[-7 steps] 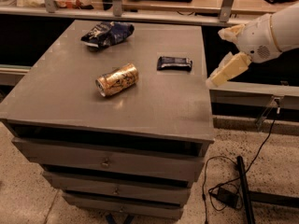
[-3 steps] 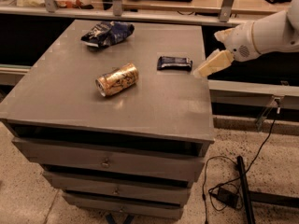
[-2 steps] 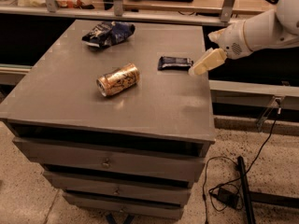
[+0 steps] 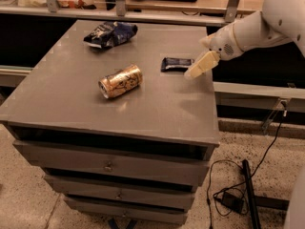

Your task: Move rxbar blueberry near blue chip bag

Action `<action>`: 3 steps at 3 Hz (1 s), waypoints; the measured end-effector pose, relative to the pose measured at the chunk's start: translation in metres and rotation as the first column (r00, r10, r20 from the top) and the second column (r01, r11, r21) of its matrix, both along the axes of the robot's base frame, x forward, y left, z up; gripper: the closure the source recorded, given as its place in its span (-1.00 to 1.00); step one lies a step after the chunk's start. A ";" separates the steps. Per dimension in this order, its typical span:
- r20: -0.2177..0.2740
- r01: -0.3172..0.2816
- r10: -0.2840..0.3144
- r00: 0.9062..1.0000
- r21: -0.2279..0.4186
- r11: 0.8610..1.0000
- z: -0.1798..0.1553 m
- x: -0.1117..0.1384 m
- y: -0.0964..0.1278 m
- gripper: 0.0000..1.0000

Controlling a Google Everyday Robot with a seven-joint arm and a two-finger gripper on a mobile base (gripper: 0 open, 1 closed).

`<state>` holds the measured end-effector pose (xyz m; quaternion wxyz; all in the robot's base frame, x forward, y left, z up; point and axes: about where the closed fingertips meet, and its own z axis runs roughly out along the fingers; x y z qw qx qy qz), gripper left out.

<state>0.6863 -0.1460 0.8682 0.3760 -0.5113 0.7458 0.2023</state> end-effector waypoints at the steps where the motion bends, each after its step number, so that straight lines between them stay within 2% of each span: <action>1: -0.017 -0.036 0.037 0.999 0.021 0.999 -0.010 0.008 0.009 -1.00; 2: -0.032 -0.067 0.069 0.997 0.063 0.996 -0.018 0.015 0.012 -1.00; 3: -0.036 -0.094 0.098 0.995 0.096 0.991 -0.022 0.021 0.012 -0.67</action>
Offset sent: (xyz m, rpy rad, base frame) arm 0.0250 0.0072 -0.0215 0.1159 0.0482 0.1007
